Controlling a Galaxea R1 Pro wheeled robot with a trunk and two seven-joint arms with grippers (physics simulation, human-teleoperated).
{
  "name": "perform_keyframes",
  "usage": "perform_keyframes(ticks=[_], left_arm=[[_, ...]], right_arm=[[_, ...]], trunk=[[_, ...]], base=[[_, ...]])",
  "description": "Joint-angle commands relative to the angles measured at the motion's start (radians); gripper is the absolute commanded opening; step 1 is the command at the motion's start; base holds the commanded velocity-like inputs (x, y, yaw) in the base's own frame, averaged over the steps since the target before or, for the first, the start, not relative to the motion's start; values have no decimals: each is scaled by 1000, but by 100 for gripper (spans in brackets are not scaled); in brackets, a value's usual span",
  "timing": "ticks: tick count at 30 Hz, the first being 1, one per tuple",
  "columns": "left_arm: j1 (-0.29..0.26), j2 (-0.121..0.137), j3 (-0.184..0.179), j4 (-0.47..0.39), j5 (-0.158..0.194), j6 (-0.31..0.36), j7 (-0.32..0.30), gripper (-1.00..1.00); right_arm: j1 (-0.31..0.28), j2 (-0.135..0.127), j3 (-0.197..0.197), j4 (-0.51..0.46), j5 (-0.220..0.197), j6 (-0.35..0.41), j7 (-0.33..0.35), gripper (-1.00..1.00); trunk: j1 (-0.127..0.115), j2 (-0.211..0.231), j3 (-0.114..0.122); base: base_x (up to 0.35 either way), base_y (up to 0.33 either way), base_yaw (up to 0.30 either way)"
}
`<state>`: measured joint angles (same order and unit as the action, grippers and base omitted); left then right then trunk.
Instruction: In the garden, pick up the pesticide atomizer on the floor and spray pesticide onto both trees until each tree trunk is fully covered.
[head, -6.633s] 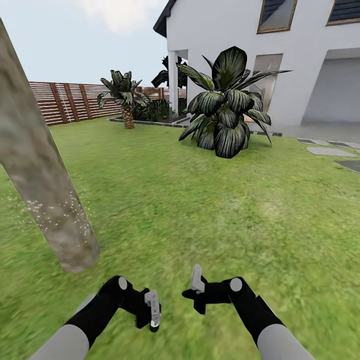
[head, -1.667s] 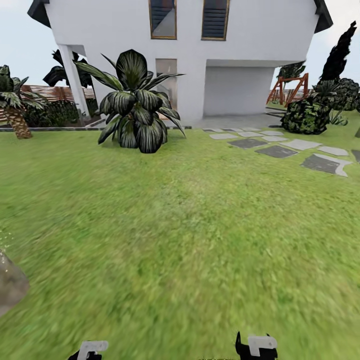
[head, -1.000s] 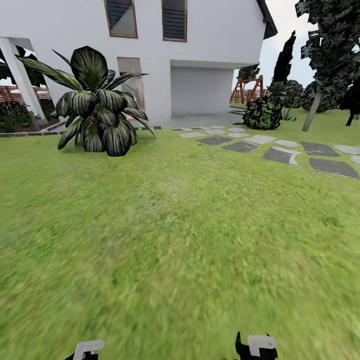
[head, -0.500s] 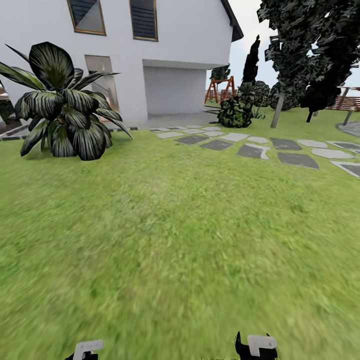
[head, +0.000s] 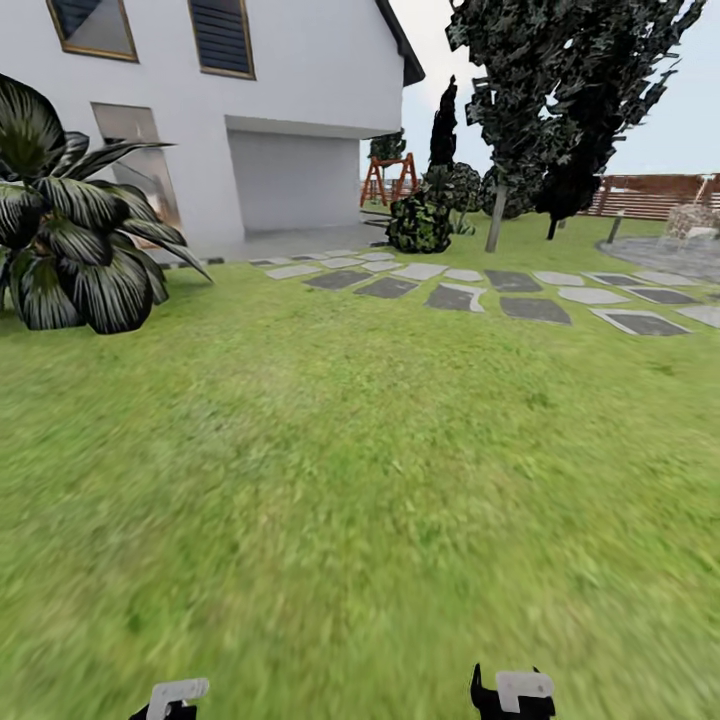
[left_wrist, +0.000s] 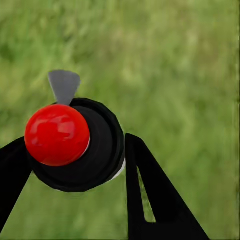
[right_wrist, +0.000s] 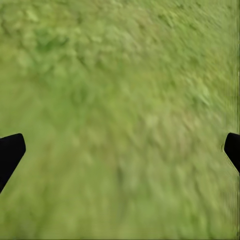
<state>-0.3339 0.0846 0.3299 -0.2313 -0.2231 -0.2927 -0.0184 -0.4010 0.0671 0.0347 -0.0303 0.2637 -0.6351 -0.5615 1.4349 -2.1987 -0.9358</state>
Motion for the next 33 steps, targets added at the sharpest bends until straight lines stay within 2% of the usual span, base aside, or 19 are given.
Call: perform_keyframes(ticks=[1,8,33], left_arm=[[-1,0,8,0,-10,-4,-2,-100],[-1,0,9,0,-10,-5,-2,-100],[-1,0,9,0,-12,-5,-2,-100]], right_arm=[[-1,0,3,1,6,2,-9,100],[-1,0,3,1,6,2,-9,100],[-1,0,2,1,6,2,-9,100]], trunk=[[0,0,-1],[0,0,-1],[0,0,-1]], base=[[230,-157,-300],[183,-208,-300],[4,-274,-300]])
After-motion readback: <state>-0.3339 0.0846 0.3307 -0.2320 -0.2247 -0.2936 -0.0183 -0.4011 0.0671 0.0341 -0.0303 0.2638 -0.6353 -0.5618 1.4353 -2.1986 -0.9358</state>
